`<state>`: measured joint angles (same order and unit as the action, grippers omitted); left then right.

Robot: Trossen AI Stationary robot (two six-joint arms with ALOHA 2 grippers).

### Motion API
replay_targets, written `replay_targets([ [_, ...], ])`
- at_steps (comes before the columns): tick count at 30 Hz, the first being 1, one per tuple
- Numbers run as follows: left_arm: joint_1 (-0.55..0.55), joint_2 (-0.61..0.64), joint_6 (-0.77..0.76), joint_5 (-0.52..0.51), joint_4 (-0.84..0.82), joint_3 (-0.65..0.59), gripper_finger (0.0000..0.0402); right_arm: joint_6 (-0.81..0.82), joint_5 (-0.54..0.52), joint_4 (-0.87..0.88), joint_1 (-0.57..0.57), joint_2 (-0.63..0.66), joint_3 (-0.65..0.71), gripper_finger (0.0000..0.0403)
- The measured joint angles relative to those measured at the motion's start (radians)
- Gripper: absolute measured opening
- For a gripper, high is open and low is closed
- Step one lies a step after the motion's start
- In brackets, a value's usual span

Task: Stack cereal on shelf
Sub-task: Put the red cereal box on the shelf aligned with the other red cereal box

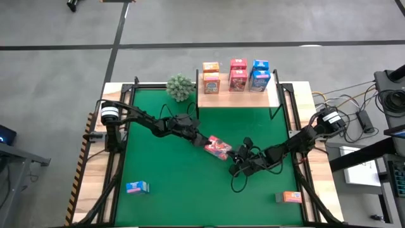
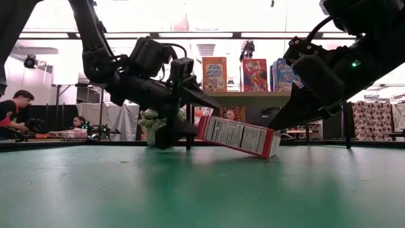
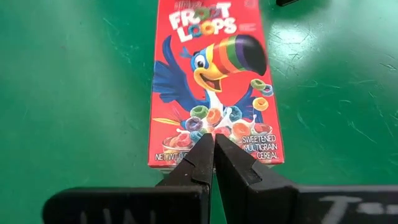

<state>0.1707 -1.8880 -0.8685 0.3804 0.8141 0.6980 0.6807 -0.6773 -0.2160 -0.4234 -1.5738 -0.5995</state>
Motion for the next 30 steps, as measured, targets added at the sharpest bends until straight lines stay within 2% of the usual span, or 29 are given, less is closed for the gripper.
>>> replay_targets([
  [8, -0.003, 0.035, 0.015, 0.012, 0.017, 0.003, 0.0225, -0.04, -0.026, -0.017, -0.02, 0.025, 0.003, 0.0009],
  [17, -0.01, 0.119, 0.068, 0.03, 0.012, 0.006, 0.0206, -0.037, -0.048, -0.033, -0.023, 0.031, 0.002, 0.0009],
  [23, -0.008, 0.124, 0.101, 0.055, -0.083, 0.017, 0.0202, -0.026, -0.047, -0.035, -0.024, 0.031, 0.002, 0.0009],
  [27, 0.001, 0.149, 0.124, 0.056, -0.178, 0.02, 0.0201, -0.011, -0.009, -0.02, -0.021, 0.031, 0.001, 0.0009],
  [30, 0.0, 0.152, 0.135, 0.056, -0.19, 0.02, 0.0201, -0.008, -0.006, -0.019, -0.021, 0.031, 0.003, 0.0009],
])
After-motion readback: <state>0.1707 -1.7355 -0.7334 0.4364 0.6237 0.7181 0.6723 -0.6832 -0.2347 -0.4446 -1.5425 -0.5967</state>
